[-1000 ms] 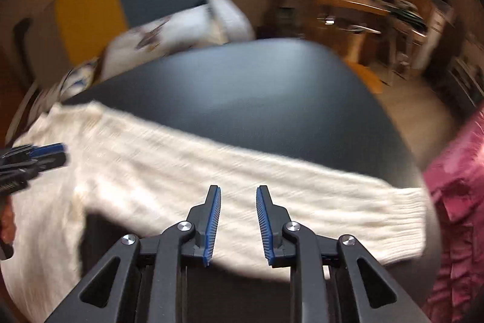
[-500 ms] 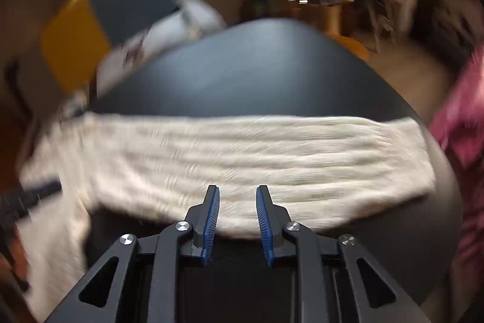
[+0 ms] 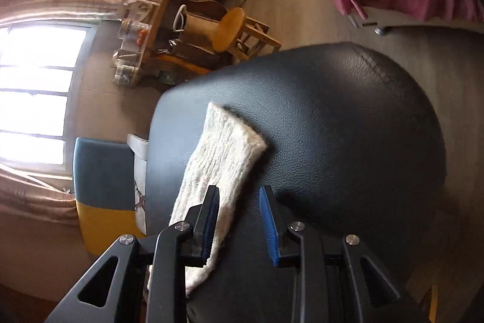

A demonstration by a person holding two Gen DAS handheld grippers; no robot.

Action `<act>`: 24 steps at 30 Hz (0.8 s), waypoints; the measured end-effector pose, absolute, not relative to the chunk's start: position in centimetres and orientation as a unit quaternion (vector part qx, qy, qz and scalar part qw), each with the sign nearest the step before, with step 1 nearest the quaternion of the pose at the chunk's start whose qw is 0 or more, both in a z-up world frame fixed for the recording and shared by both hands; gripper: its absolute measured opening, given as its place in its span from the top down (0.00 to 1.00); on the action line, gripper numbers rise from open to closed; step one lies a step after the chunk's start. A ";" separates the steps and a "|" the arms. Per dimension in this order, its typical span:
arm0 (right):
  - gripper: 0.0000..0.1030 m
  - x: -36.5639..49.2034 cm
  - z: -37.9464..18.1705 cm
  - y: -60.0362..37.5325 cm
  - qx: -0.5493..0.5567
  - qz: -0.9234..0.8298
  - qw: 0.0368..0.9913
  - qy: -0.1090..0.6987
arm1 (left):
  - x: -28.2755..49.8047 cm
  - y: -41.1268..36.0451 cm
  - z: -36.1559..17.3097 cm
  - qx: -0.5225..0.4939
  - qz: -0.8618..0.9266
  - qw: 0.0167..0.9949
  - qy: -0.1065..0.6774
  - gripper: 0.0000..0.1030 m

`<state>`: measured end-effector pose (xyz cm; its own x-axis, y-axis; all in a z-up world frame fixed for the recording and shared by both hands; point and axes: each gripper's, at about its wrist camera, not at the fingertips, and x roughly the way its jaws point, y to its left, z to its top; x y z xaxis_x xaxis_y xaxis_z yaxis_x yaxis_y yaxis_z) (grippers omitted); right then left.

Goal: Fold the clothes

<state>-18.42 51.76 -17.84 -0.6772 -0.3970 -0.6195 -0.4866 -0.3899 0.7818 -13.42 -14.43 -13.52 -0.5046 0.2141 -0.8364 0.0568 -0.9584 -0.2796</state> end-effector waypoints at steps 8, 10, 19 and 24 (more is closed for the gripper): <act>0.73 -20.0 -18.0 50.7 -0.362 0.754 0.035 0.547 | -12.6 -14.9 -14.9 -0.504 0.853 0.037 -0.132 0.69; 0.74 -20.5 -18.2 50.8 -0.365 0.752 0.026 0.548 | -12.5 -14.7 -14.9 -0.503 0.853 0.041 -0.134 0.64; 0.95 -21.9 -17.9 50.1 -0.396 0.775 0.047 0.489 | -12.3 -14.0 -14.9 -0.500 0.856 0.056 -0.120 0.53; 0.95 -23.4 -17.2 48.7 -0.405 0.780 0.010 0.477 | -12.4 -13.8 -14.8 -0.507 0.852 0.058 -0.116 0.51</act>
<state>-23.40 48.69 -17.15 -0.6718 -0.3699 -0.6418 -0.4022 -0.5455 0.7354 -12.35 -13.82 -14.76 -0.4797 0.2162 -0.8503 0.0192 -0.9663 -0.2566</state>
